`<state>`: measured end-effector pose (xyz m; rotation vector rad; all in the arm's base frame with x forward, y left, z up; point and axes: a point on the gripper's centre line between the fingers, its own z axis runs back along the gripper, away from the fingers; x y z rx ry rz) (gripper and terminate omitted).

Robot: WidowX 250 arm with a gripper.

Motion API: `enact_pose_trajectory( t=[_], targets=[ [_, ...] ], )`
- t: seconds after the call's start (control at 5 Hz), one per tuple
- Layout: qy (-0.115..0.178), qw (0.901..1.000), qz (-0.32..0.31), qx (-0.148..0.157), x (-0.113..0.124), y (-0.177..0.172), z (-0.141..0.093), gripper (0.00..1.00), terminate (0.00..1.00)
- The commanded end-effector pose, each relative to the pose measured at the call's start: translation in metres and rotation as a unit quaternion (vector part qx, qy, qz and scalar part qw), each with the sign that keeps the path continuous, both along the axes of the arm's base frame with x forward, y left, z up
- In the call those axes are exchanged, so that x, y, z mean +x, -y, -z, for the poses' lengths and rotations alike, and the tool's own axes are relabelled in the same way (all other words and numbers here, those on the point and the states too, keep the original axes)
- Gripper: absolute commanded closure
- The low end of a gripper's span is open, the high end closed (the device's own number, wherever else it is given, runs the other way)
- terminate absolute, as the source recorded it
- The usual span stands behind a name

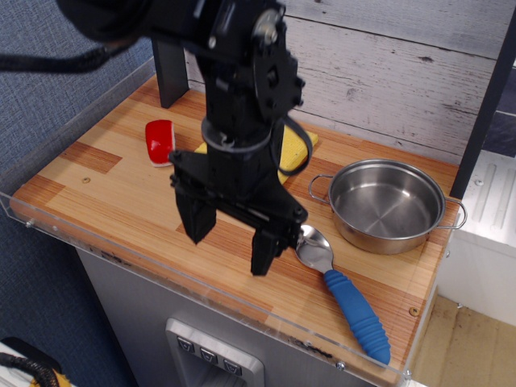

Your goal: Put the yellow cloth between the silver pot and red apple slice

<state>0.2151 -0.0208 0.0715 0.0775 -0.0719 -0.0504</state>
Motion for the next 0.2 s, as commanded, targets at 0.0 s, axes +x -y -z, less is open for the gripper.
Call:
enact_pose_trajectory(
  t=[0.0],
  targets=[
    [0.01,0.9999,0.005,-0.002,0.0021,0.0023,-0.0096,0.0,1.0]
  ],
)
